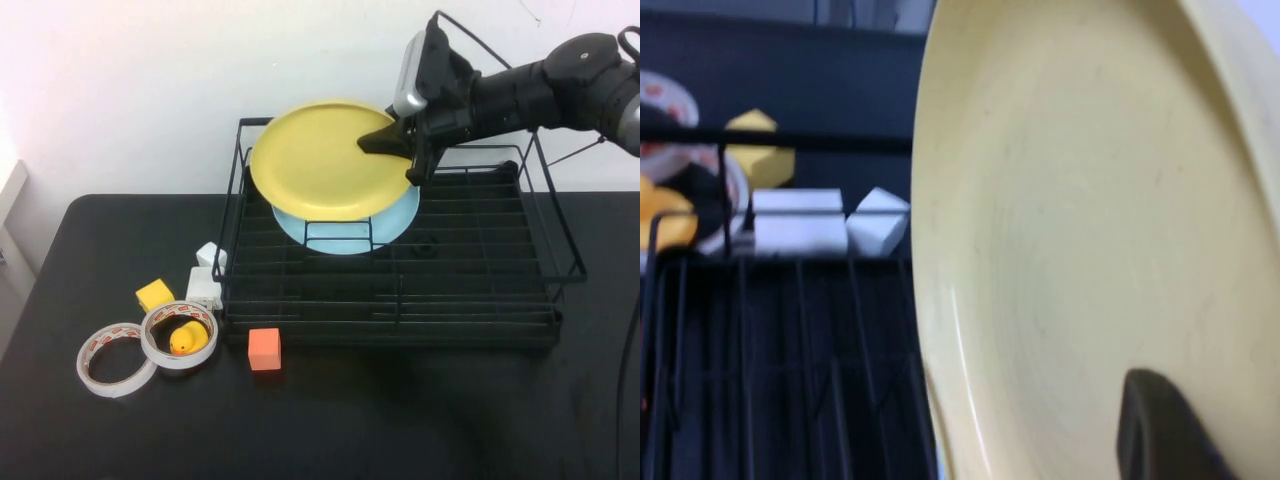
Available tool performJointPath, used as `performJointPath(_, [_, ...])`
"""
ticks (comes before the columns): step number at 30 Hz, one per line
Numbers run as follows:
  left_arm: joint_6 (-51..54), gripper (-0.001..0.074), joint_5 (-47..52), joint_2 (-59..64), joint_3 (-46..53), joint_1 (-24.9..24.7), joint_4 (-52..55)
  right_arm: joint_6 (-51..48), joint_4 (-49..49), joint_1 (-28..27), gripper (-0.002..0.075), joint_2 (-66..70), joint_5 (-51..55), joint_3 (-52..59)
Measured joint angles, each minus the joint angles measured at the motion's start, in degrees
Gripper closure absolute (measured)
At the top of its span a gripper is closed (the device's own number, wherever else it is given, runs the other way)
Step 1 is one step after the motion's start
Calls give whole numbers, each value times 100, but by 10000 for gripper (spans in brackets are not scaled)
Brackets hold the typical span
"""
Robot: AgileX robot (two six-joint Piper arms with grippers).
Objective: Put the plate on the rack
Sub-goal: Place the plate on the rack
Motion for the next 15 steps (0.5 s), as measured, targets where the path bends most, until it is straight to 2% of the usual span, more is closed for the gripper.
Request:
performJointPath(11, [0,735,221,0,0,0,0,208,-263,0,587,37,17,0])
performJointPath(13, [0,735,250,0,0,0,0,286,-263,0,547,49,-47,0])
performJointPath(15, [0,735,326,0,0,0,0,434,-284,0,466,60,-161,0])
